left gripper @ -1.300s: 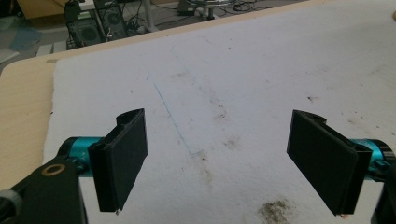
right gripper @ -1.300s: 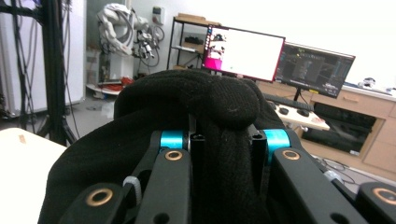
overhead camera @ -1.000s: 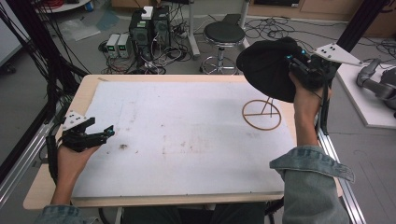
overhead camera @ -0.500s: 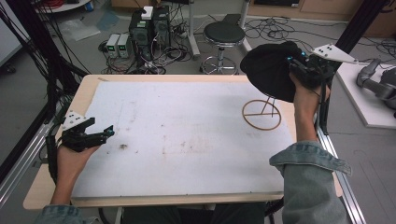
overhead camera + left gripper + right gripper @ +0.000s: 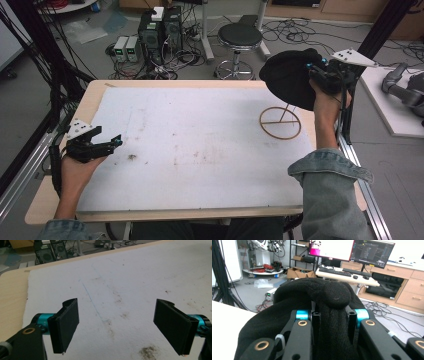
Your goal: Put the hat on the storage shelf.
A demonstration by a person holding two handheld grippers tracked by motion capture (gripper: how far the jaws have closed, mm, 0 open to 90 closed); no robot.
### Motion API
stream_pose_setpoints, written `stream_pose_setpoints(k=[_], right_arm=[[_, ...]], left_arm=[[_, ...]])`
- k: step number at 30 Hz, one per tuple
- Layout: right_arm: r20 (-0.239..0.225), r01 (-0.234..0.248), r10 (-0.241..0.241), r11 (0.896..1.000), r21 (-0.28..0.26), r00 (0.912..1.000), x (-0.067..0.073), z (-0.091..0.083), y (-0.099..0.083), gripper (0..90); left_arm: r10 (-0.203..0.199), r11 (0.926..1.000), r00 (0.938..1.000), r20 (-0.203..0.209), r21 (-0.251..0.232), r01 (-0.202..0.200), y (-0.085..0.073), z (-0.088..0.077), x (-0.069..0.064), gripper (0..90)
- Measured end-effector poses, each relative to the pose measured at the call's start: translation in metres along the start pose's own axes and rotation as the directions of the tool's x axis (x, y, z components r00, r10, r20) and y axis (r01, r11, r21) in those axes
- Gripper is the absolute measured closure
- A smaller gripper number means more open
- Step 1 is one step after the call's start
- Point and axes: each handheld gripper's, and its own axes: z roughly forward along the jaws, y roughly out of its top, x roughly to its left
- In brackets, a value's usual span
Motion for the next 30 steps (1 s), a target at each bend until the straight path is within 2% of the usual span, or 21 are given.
stream_pose_setpoints(k=[14, 24, 30], right_arm=[[0.004, -0.034, 0.034, 0.998, 0.057, 0.9994, -0.003, 0.006, -0.005, 71.6], [-0.012, -0.046, 0.047, 0.997, 0.061, 0.9988, -0.005, 0.006, -0.010, 69.0], [-0.020, -0.074, 0.076, 0.995, 0.060, 0.9969, -0.008, 0.006, -0.016, 66.8]], left_arm=[[-0.002, 1.0000, 1.0000, -0.002, -0.001, 0.002, 0.000, 0.000, 0.000, 20.8], [-0.001, 1.0000, 1.0000, 0.002, 0.000, 0.001, 0.000, 0.000, -0.001, 20.8], [0.001, 1.0000, 1.0000, 0.000, 0.000, -0.001, 0.000, 0.000, -0.001, 20.8]])
